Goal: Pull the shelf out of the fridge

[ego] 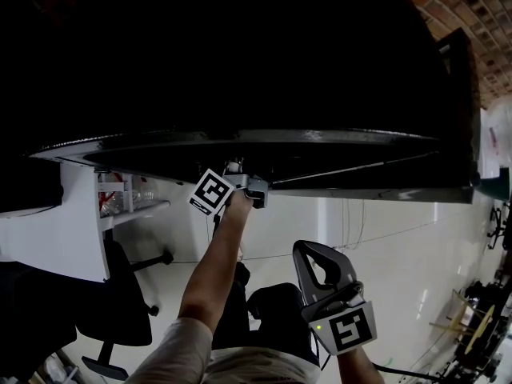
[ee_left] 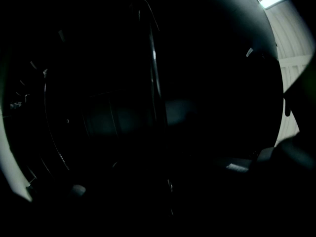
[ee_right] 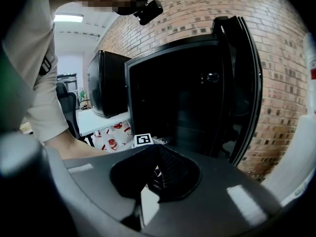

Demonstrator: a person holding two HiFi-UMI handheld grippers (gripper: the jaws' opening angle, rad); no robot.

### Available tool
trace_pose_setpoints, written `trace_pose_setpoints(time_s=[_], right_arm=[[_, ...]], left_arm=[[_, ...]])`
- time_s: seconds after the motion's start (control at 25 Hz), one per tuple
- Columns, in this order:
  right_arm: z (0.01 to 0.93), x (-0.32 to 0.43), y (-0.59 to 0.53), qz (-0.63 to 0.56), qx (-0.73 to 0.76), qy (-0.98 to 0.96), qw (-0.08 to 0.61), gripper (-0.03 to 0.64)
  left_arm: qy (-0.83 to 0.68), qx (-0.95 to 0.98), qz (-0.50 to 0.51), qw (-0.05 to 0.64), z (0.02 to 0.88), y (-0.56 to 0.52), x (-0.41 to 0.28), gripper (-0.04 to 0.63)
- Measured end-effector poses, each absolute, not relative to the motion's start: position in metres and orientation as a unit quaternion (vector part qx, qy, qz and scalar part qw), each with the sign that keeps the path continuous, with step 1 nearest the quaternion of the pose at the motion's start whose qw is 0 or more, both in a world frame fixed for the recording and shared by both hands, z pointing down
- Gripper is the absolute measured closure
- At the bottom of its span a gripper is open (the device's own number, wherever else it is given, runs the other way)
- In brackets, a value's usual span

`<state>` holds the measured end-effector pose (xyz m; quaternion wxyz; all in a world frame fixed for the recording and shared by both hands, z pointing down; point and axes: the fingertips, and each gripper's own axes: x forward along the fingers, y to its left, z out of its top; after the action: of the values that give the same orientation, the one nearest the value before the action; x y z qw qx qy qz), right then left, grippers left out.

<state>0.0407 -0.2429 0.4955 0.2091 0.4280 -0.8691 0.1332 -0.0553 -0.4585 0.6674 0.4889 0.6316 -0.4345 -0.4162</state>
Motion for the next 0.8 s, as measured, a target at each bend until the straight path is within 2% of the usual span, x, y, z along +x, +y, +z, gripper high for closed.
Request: trace_pose_setpoints(time_s=[0.48, 0.8], right_arm=[[0.505, 0.045, -0.242, 0.153, 0.428, -0.865, 0.21, 0.612], [0.51, 0.046, -0.239, 0.161, 0.423, -0.865, 0.217, 0.612]], left_arm=[[-0.408, 0.588, -0.447, 0.536, 0.67, -0.458, -0.059, 0.591], [-0.396, 0.596, -0.447, 0.537, 0.658, -0.437, -0.055, 0.591]])
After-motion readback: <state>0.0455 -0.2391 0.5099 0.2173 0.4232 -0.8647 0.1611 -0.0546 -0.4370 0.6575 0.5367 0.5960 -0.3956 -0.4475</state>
